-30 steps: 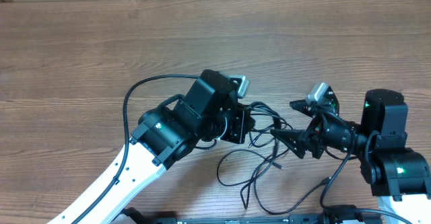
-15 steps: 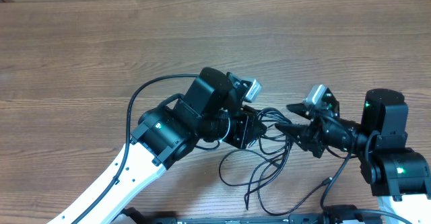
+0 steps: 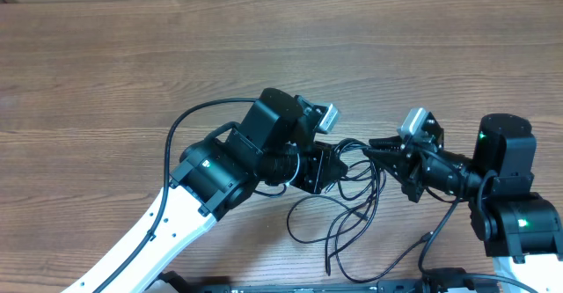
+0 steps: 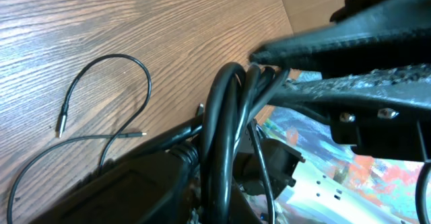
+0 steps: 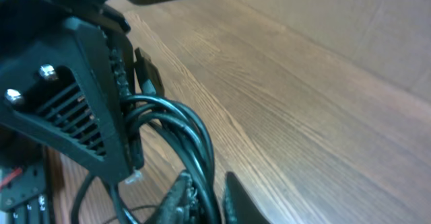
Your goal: Untangle cables
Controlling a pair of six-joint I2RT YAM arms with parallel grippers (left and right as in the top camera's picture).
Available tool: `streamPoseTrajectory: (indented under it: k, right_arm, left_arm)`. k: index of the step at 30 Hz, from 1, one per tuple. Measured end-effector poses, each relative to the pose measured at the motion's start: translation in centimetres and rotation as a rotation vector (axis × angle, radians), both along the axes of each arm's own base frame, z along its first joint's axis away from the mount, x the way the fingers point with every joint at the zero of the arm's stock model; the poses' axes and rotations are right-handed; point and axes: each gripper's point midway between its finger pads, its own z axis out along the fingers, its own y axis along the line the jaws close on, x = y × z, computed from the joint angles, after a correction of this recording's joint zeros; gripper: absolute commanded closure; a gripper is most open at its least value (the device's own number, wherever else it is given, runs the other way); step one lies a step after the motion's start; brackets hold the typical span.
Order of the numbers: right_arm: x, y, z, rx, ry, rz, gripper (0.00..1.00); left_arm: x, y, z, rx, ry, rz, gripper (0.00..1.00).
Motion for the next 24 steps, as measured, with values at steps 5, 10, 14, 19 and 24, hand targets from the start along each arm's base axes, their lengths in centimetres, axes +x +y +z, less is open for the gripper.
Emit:
streamPoseTrajectory:
  k: [5,10,14,19,24]
  right_arm:
    - [-0.1,0.0,0.0,0.001,-0.003,0.006,0.96]
    - [-0.1,0.1,0.0,0.003,-0.001,0.008,0.96]
    - [-0.2,0.1,-0.1,0.002,0.011,0.007,0.96]
    - [0.2,-0.5,-0.8,0.001,0.081,-0.066,0.96]
    - [1.6,-2.4,-2.0,-0.015,0.179,-0.256,0.96]
  left_arm:
    - [0.0,0.0,0.0,0.001,0.000,0.001,0.96]
    - [0.0,0.0,0.0,0.001,0.000,0.001,0.96]
    - [0.0,0.0,0.0,0.001,0.001,0.001,0.96]
    - [0.2,0.1,-0.1,0.009,-0.003,0.010,0.96]
    - [0.4,0.2,-0.3,0.018,-0.008,0.020,0.96]
